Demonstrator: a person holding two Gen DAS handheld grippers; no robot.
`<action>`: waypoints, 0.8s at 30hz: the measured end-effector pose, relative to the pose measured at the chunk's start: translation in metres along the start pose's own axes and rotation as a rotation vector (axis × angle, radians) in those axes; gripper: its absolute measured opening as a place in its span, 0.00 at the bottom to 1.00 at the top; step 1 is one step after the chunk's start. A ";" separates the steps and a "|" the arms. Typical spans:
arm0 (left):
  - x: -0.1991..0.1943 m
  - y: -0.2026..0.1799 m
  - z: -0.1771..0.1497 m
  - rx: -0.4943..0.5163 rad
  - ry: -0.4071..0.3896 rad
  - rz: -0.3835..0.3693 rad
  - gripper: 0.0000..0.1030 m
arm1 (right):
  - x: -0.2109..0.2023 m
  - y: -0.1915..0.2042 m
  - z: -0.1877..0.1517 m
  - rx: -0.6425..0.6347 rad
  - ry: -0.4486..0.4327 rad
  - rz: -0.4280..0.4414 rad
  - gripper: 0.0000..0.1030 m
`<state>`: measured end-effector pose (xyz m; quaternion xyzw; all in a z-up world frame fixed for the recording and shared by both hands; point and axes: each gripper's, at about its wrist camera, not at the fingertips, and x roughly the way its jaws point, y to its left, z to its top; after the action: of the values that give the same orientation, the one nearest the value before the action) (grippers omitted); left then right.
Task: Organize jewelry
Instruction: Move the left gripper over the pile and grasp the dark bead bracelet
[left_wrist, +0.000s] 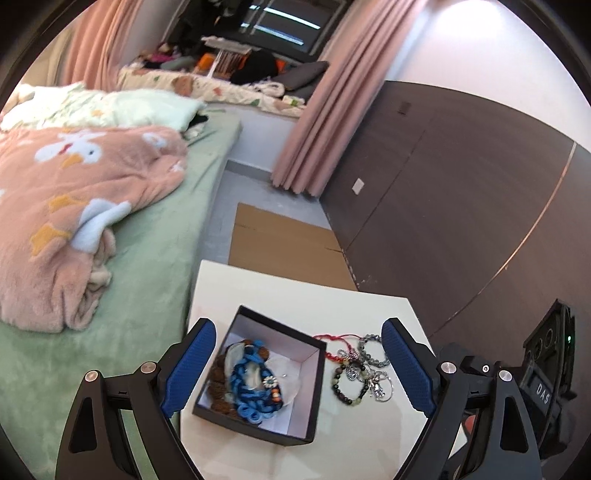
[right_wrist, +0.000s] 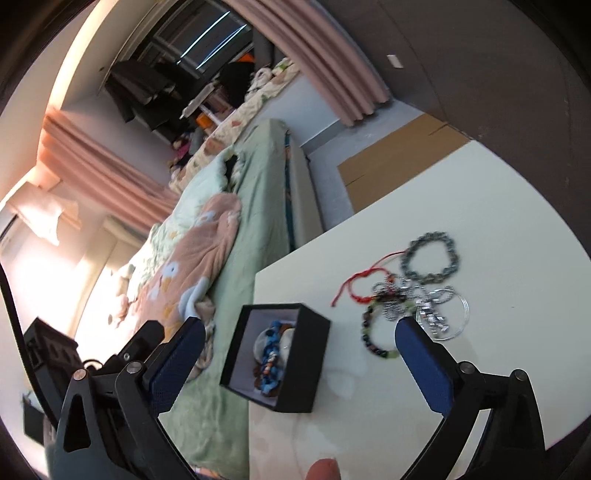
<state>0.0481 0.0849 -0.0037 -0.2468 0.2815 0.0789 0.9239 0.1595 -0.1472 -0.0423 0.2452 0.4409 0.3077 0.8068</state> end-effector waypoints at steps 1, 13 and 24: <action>0.001 -0.004 -0.001 0.009 -0.005 -0.001 0.89 | -0.003 -0.005 0.001 0.009 0.002 -0.006 1.00; 0.027 -0.045 -0.019 0.068 0.026 -0.021 0.89 | -0.056 -0.050 0.012 0.055 -0.141 -0.042 1.00; 0.057 -0.085 -0.034 0.169 0.133 -0.083 0.77 | -0.064 -0.087 0.024 0.086 -0.082 -0.114 1.00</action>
<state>0.1035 -0.0049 -0.0252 -0.1844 0.3373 -0.0002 0.9231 0.1774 -0.2558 -0.0524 0.2667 0.4335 0.2319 0.8290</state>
